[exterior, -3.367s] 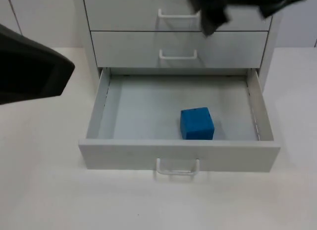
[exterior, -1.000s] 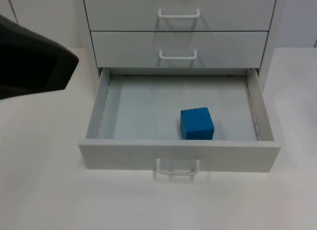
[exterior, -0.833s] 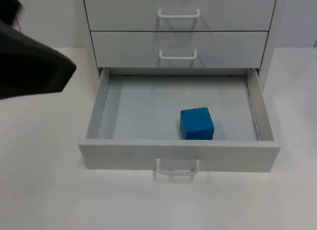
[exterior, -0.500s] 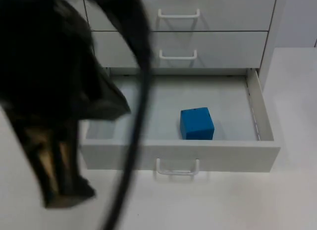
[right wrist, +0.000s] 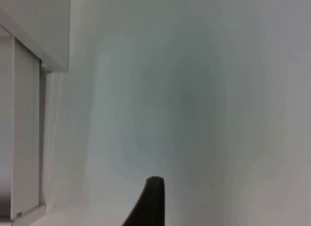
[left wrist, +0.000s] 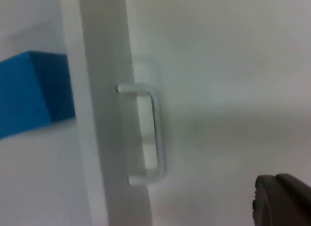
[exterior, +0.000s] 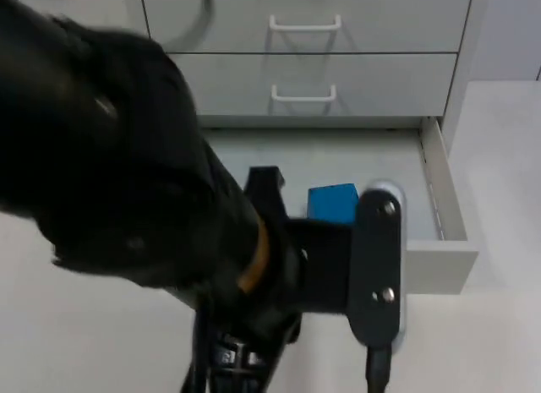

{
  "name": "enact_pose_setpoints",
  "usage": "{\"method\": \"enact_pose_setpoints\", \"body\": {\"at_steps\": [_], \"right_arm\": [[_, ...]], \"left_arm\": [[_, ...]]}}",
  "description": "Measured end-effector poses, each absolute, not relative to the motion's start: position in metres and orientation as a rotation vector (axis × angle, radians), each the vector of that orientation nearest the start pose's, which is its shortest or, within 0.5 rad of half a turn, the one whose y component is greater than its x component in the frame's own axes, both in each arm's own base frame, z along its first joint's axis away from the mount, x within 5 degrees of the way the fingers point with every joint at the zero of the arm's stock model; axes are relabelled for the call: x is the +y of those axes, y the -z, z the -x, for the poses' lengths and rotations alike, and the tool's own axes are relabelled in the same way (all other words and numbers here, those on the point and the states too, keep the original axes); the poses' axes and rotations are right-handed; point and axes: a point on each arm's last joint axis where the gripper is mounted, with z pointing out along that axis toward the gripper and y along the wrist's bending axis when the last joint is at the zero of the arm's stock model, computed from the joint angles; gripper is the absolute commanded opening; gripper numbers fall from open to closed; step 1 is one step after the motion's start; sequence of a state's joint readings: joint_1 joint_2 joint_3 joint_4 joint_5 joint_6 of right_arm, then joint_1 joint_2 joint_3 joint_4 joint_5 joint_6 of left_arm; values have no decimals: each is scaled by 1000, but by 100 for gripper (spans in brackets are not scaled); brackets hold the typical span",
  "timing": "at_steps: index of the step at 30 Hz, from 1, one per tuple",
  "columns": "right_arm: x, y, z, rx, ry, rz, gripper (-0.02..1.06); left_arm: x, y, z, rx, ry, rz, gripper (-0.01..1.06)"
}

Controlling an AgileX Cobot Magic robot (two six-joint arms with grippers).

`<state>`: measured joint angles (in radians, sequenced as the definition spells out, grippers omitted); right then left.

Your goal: Open the drawer with the left hand, place the block into the drawer with the right hand, then close the drawer with the left hand.

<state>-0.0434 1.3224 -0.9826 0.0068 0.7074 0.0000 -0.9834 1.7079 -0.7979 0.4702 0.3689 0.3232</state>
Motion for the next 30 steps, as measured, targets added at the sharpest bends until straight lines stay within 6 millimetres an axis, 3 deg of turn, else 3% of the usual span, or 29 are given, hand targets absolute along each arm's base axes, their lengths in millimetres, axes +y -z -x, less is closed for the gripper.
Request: {"method": "enact_pose_setpoints", "body": {"at_steps": [5, 8, 12, 17, 30], "right_arm": [[-11, -290, -268, 2530, 10, -60, 81], [-11, -290, -268, 2528, 10, -60, 81], [-11, -291, -269, 2514, 10, -59, 81], [-11, -292, -271, 2498, 11, -59, 81], [-12, -294, -274, 2456, 8, -68, 81]], "left_arm": [[-247, -120, -190, -2228, 352, 2789, 0], [-247, -104, -208, -2322, 452, 2719, 0], [-245, -103, -228, -2433, 537, 2667, 0], [-245, -106, -239, -2486, 515, 2699, 0], [-249, -100, -249, -2477, 461, 2733, 0]]}}
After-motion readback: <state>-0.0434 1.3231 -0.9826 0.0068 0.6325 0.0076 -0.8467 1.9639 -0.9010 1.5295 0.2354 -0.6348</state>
